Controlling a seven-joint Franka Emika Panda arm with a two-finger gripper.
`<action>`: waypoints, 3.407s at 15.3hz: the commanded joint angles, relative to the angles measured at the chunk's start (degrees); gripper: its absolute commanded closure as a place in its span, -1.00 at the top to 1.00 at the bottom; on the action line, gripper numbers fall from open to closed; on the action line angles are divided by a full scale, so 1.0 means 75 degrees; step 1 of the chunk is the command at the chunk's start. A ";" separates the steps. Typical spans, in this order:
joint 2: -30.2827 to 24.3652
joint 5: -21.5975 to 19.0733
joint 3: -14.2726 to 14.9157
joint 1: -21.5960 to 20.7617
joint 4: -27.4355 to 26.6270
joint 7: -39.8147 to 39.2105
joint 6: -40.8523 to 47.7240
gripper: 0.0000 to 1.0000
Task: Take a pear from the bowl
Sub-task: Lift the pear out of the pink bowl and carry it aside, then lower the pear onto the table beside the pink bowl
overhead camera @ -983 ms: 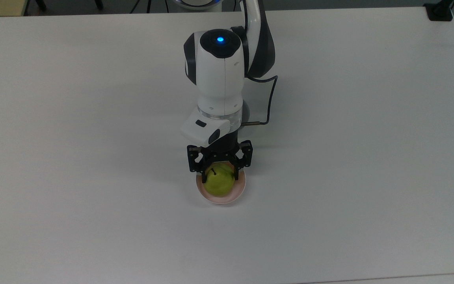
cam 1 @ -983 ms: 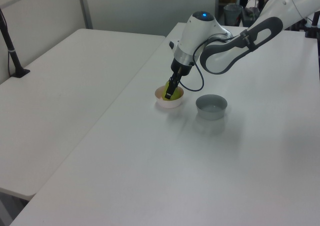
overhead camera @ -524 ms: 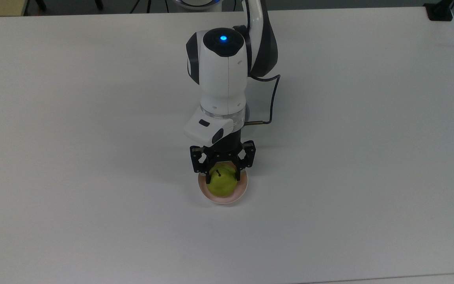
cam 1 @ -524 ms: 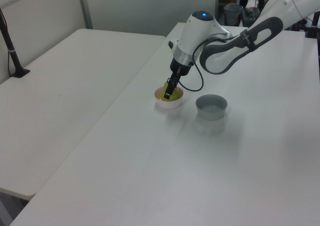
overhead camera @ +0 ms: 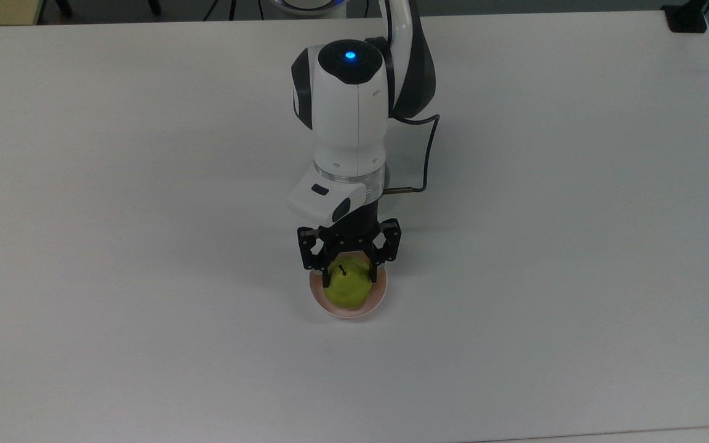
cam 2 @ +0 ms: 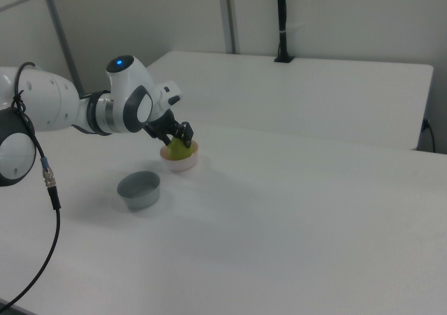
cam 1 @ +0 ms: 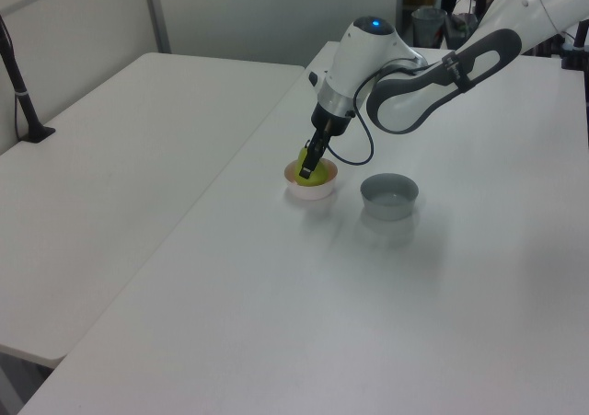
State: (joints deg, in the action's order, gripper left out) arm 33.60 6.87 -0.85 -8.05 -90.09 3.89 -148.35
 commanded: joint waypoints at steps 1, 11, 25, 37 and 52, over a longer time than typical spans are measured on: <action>-0.0390 -0.0002 0.0067 -0.0087 -0.0117 0.0196 0.0255 0.06; -0.0894 0.0010 0.0149 -0.0028 -0.0094 0.0782 0.0701 0.06; -0.0730 0.0069 0.0278 0.1389 -0.0094 -0.0589 0.0129 0.07; 0.0230 0.0115 0.0278 0.1636 -0.0094 -0.0918 -0.1689 0.17; 0.0324 0.0115 0.0278 0.1601 -0.0105 -0.0894 -0.1959 0.53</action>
State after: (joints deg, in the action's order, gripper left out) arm 36.38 7.04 1.21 4.19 -90.26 -2.08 -161.50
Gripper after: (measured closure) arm 0.233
